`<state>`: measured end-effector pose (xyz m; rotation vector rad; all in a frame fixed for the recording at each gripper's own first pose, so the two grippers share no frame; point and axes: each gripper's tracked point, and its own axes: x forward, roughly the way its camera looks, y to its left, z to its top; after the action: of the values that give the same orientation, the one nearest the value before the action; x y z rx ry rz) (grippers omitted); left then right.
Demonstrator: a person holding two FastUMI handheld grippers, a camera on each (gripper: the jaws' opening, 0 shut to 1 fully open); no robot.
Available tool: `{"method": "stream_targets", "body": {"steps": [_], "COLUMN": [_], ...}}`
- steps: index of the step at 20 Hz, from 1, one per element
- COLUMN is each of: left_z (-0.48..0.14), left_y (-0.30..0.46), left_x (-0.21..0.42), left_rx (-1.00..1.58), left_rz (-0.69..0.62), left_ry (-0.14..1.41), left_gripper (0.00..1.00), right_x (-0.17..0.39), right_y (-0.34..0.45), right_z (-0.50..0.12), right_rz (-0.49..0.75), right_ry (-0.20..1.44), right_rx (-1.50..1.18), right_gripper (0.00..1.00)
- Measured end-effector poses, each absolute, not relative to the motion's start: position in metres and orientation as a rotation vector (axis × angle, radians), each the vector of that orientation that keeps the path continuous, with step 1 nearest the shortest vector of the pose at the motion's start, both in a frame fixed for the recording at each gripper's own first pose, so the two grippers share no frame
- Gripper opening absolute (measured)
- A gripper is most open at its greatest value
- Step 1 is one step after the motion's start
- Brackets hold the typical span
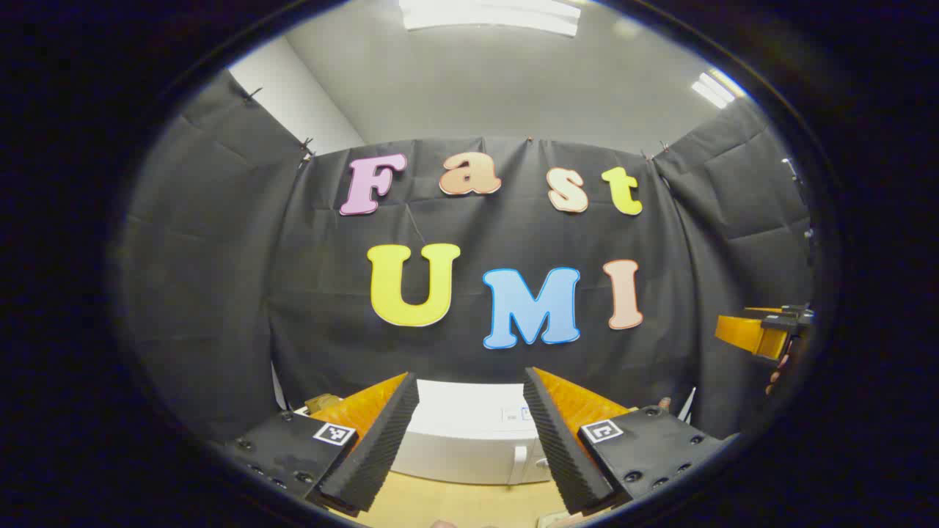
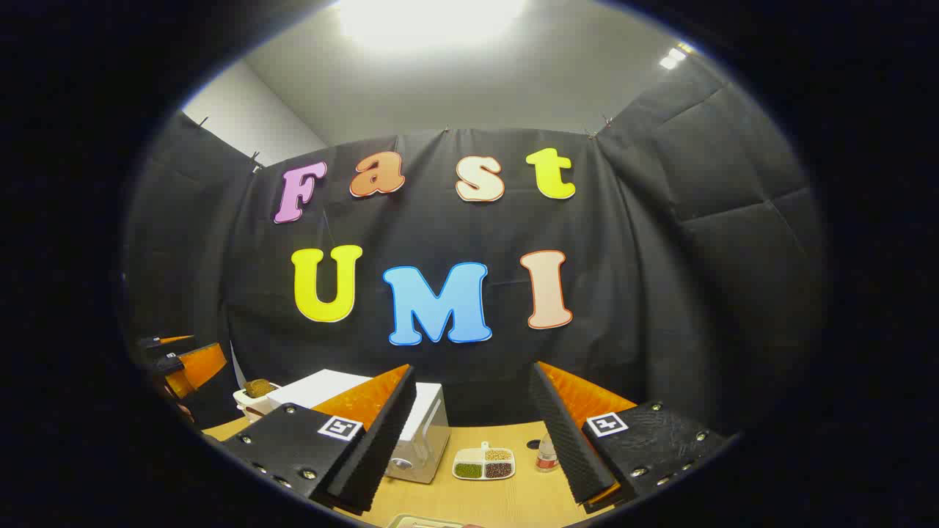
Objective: Open the microwave oven with the left hand, put the food in, and close the microwave oven.
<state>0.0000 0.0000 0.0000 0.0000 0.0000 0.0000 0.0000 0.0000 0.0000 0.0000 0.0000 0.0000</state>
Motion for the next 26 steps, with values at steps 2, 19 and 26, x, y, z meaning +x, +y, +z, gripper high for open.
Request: {"method": "stream_targets", "body": {"steps": [2,19,26], "left_z": [-0.002,-0.007,-0.07], "left_y": [-0.005,0.022,0.008], "left_x": [0.006,0.027,0.059], "left_rx": [-0.012,-0.066,0.032], "left_rz": [-0.009,-0.149,-0.108], "left_ry": [0.007,-0.024,-0.011], "left_gripper": [0.94,0.94,0.98], "right_x": [0.004,-0.001,-0.007], "right_y": [0.0,0.04,0.049], "right_z": [-0.005,0.007,-0.016], "right_rz": [-0.006,-0.149,-0.13], "right_ry": [0.02,-0.003,0.038], "right_rx": [-0.001,-0.007,-0.029], "right_gripper": [0.95,0.95,0.95]}}
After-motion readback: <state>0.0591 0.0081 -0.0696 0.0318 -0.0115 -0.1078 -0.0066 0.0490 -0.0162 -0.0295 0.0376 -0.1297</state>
